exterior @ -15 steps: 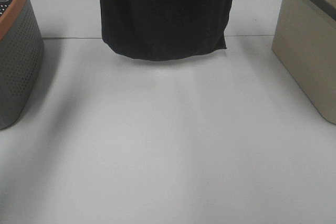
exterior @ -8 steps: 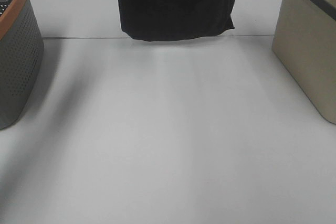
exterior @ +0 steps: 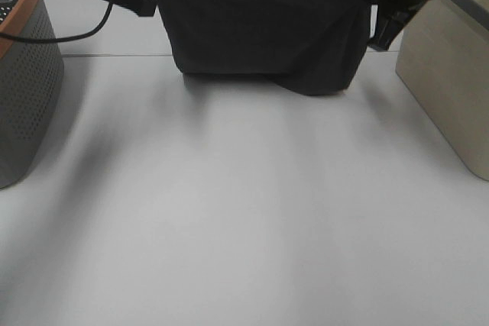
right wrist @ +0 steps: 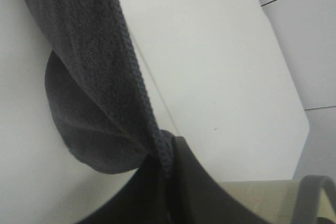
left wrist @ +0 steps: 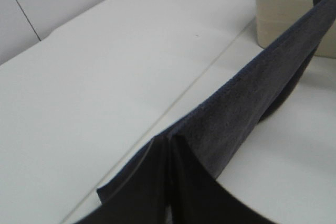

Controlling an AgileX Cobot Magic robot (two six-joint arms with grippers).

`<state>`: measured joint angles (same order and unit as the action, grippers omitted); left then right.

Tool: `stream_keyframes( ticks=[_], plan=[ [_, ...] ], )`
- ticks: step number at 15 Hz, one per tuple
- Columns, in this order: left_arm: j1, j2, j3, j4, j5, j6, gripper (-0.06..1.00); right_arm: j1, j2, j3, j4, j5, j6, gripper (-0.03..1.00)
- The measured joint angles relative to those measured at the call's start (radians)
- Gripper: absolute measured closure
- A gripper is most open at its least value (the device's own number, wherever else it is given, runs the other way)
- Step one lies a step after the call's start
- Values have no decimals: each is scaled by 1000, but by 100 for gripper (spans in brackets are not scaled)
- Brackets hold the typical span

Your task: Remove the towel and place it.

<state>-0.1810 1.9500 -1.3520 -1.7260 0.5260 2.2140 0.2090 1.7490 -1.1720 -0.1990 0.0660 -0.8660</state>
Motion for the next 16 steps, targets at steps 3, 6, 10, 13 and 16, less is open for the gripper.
stream_keyframes(
  ticks=[3, 6, 10, 13, 16],
  plan=[
    [-1, -115, 247, 0, -17, 62, 94, 59, -53, 172, 1, -25, 0, 95],
    [7, -185, 439, -3, -28, 78, 94, 156, -55, 299, 1, -20, 0, 95],
    [7, -185, 592, -4, 13, 80, 94, 166, -55, 372, 23, -9, 2, 95],
    [7, -185, 655, -4, 17, 75, 94, 166, -24, 399, 76, -6, 2, 95],
    [7, -185, 688, -5, 22, 61, 94, 166, 28, 403, 106, -6, 2, 95]
  ],
)
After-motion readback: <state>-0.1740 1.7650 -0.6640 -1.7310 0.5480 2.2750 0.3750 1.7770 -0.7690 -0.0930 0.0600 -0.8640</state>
